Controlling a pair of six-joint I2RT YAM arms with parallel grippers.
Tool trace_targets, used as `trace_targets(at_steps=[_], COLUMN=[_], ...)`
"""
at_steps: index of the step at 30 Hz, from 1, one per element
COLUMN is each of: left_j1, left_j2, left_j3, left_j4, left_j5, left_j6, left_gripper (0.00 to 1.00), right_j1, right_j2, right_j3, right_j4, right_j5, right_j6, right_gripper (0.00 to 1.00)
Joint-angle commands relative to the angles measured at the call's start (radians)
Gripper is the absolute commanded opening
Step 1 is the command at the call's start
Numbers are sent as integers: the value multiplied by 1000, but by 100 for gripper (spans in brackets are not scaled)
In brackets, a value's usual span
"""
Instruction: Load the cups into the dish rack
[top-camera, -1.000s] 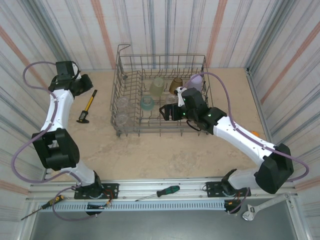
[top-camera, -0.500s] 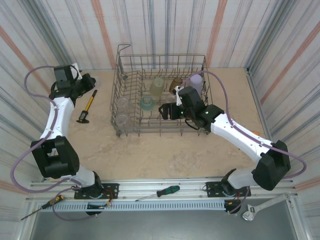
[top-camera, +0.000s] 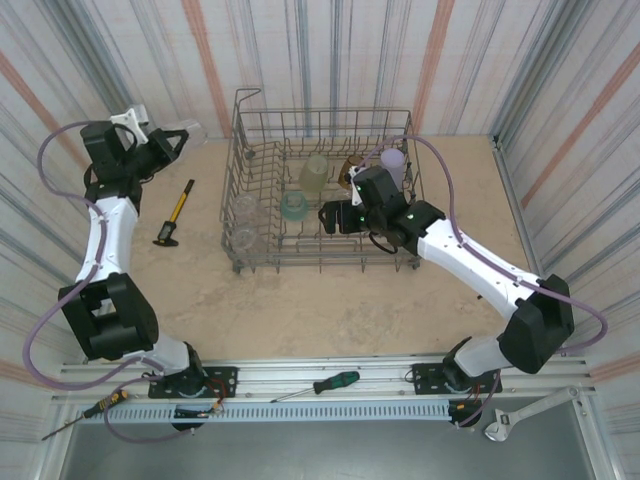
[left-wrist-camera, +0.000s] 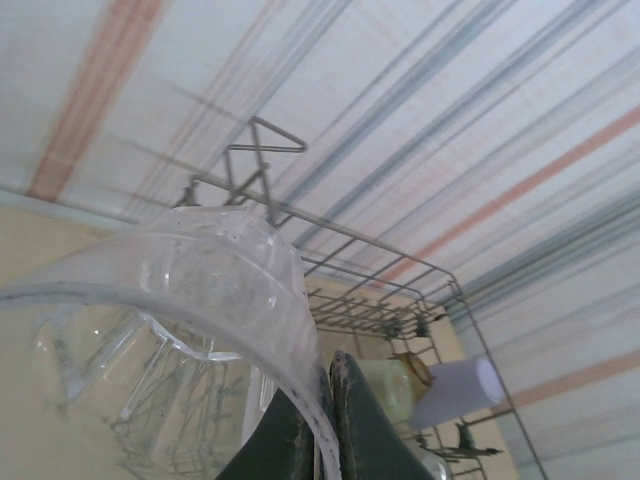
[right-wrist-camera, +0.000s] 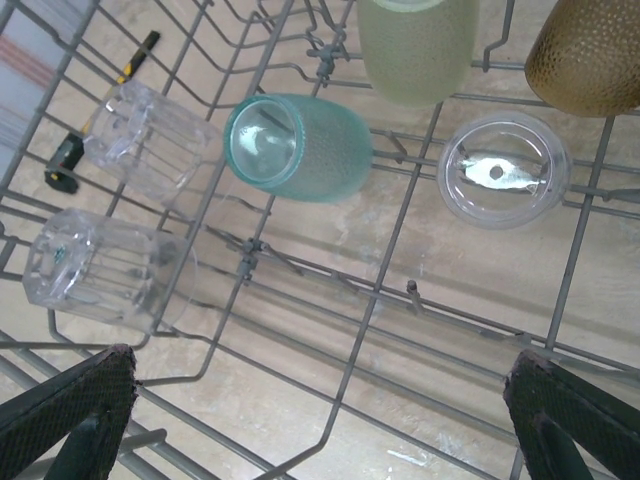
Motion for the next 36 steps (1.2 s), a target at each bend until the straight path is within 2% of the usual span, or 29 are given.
trace_targets(at_steps=[1, 8, 15, 21, 27, 36], left_j1=[-10, -67, -114, -143, -161, -226], left_j2=[-19, -8, 1, 14, 29, 33], left_j3=[-14, -34, -38, -56, -66, -60], left_j4=[128, 171, 241, 304, 370, 360], left_j5=[109, 122, 161, 205, 243, 301], left_j6=[-76, -141, -211, -249, -320, -311], left_gripper=[0, 0, 0, 0, 0, 0], right_j1=[-1, -8, -50, -102, -124, -134], right_j2=[26, 61, 101, 92, 138, 252], right_j3=[47, 73, 96, 28, 47, 70], right_j4=[-34, 19, 120, 331, 431, 681], right_j5=[-4, -35, -157, -265, -340, -478], right_j6=[2, 31, 109, 243, 311, 462], right_gripper=[99, 99, 99, 99, 99, 99])
